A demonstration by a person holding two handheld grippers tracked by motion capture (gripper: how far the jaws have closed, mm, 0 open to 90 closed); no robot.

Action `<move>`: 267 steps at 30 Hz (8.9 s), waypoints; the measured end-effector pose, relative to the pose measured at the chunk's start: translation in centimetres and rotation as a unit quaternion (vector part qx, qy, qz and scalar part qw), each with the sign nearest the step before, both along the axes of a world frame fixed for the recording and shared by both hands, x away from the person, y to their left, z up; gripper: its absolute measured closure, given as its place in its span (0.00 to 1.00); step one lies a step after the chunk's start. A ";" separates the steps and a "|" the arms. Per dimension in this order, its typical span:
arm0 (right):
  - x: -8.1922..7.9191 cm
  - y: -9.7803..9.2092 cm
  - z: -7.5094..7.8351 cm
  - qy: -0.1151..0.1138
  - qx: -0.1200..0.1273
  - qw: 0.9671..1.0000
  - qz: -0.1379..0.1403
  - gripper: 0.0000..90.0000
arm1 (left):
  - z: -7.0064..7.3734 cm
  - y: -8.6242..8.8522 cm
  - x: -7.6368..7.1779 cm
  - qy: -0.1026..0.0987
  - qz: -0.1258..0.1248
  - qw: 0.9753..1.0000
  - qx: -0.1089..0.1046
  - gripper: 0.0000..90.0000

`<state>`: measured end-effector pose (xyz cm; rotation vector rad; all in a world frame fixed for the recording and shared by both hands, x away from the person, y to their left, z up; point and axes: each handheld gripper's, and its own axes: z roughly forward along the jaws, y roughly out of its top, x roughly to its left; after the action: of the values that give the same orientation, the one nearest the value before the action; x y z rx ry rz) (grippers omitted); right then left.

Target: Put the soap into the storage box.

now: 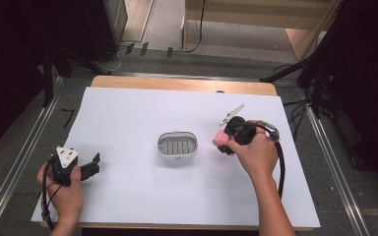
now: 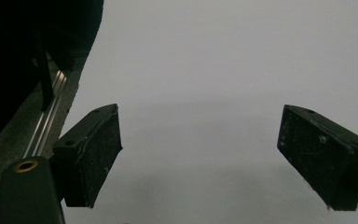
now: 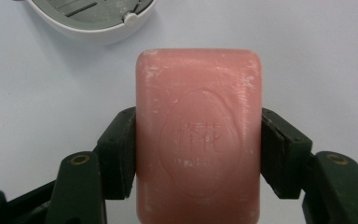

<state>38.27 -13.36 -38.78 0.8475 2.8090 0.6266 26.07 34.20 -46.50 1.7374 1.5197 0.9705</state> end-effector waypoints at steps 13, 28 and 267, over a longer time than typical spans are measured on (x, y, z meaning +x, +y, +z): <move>0.4 2.0 0.3 -0.002 -0.004 0.999 0.049 0.43 | 0.0 0.0 0.0 -0.001 0.000 1.000 0.000 0.16; 0.9 4.1 1.5 -0.007 0.015 0.997 0.079 0.43 | 0.0 0.0 0.0 -0.001 -0.001 1.000 0.001 0.16; -12.8 -20.0 -10.1 -0.156 0.262 0.927 -0.218 0.01 | 0.0 0.0 0.1 0.008 -0.003 1.000 0.002 0.16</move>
<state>25.48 -33.32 -48.84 1.2717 2.0844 1.3163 26.17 34.15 -46.50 1.7550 1.5230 0.9593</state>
